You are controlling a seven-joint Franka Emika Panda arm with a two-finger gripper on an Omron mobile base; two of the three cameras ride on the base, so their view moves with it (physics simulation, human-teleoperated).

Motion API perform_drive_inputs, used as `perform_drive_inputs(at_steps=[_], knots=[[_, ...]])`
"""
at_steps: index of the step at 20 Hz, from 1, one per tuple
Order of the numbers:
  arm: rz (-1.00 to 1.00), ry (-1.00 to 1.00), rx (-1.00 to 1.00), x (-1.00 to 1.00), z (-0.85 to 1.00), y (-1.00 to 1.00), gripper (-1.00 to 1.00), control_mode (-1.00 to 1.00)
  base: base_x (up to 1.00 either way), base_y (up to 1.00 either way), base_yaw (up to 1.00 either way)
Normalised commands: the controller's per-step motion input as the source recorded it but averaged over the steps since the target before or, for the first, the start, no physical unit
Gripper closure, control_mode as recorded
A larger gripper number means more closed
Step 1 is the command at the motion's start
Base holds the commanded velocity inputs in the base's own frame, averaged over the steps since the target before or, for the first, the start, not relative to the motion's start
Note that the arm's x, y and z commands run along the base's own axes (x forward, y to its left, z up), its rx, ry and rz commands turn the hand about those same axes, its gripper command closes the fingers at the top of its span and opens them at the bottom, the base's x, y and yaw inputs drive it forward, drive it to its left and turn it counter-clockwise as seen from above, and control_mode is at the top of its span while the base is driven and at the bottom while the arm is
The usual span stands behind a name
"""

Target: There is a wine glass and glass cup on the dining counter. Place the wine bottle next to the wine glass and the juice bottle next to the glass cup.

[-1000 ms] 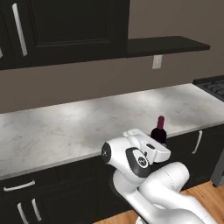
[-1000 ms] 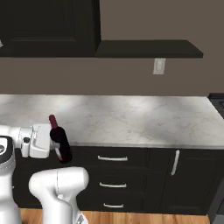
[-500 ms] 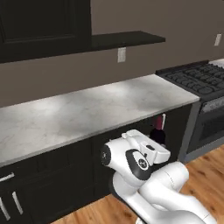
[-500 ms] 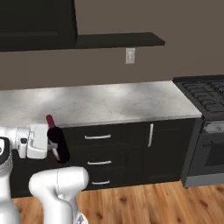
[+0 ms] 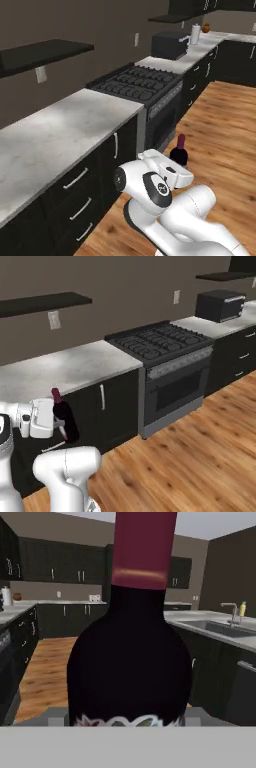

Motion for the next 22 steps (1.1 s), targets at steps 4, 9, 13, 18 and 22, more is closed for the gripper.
perform_drive_inputs(at_steps=[4,9,13,18,22], knots=[[0.0,0.0,0.0,0.0,0.0,0.0,1.0,1.0,-0.37,0.06,-0.66],[0.0,0.0,0.0,0.0,0.0,0.0,1.0,1.0,-0.54,0.1,-0.51],[0.0,0.0,0.0,0.0,0.0,0.0,1.0,1.0,-0.63,0.1,-0.44],[0.0,0.0,0.0,0.0,0.0,0.0,1.0,1.0,-0.73,0.09,-0.33],[0.0,0.0,0.0,0.0,0.0,0.0,1.0,1.0,-0.53,-0.4,-0.22]])
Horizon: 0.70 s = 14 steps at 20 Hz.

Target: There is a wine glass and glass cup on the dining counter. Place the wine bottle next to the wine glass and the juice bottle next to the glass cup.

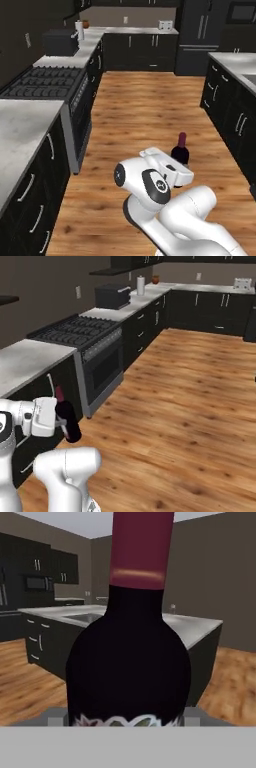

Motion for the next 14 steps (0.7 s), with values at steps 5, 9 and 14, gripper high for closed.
perform_drive_inputs(at_steps=[5,9,14], knots=[[0.0,0.0,0.0,0.0,0.0,0.0,1.0,1.0,-0.36,-0.74,-0.13],[0.0,0.0,0.0,0.0,0.0,0.0,1.0,1.0,-0.39,-0.78,-0.11],[0.0,0.0,0.0,0.0,0.0,0.0,1.0,1.0,-0.52,-0.67,-0.15]])
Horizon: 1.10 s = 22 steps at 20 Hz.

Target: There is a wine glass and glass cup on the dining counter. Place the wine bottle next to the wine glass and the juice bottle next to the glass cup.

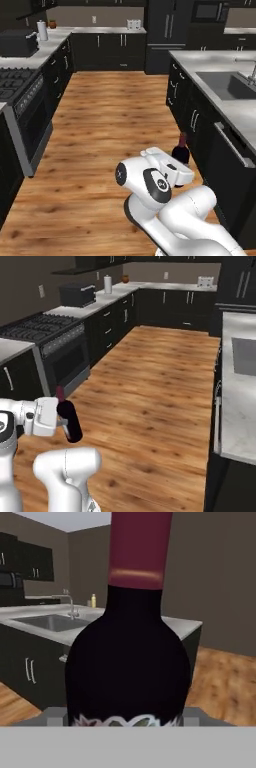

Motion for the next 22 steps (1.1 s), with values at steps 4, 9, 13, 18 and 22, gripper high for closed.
perform_drive_inputs(at_steps=[4,9,13,18,22], knots=[[0.0,0.0,0.0,0.0,0.0,0.0,1.0,1.0,-0.75,-0.41,-0.21],[0.0,0.0,0.0,0.0,0.0,0.0,1.0,1.0,-0.58,-0.47,-0.28],[0.0,0.0,0.0,0.0,0.0,0.0,1.0,1.0,-0.32,-0.66,-0.29],[0.0,0.0,0.0,0.0,0.0,0.0,1.0,1.0,-0.25,-0.8,-0.22],[0.0,0.0,0.0,0.0,0.0,0.0,1.0,1.0,-0.22,-0.82,-0.17]])
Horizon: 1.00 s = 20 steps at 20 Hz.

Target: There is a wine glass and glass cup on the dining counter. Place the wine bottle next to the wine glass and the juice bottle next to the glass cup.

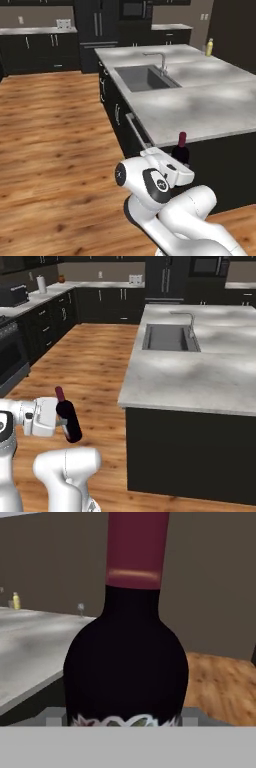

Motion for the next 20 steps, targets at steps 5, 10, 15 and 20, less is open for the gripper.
perform_drive_inputs(at_steps=[5,10,15,20], knots=[[0.0,0.0,0.0,0.0,0.0,0.0,1.0,1.0,-0.16,-0.83,-0.09],[0.0,0.0,0.0,0.0,0.0,0.0,1.0,1.0,-0.12,-0.84,-0.03],[0.0,0.0,0.0,0.0,0.0,0.0,1.0,1.0,-0.12,-0.84,-0.01],[0.0,0.0,0.0,0.0,0.0,0.0,1.0,1.0,-0.12,-0.85,-0.01]])
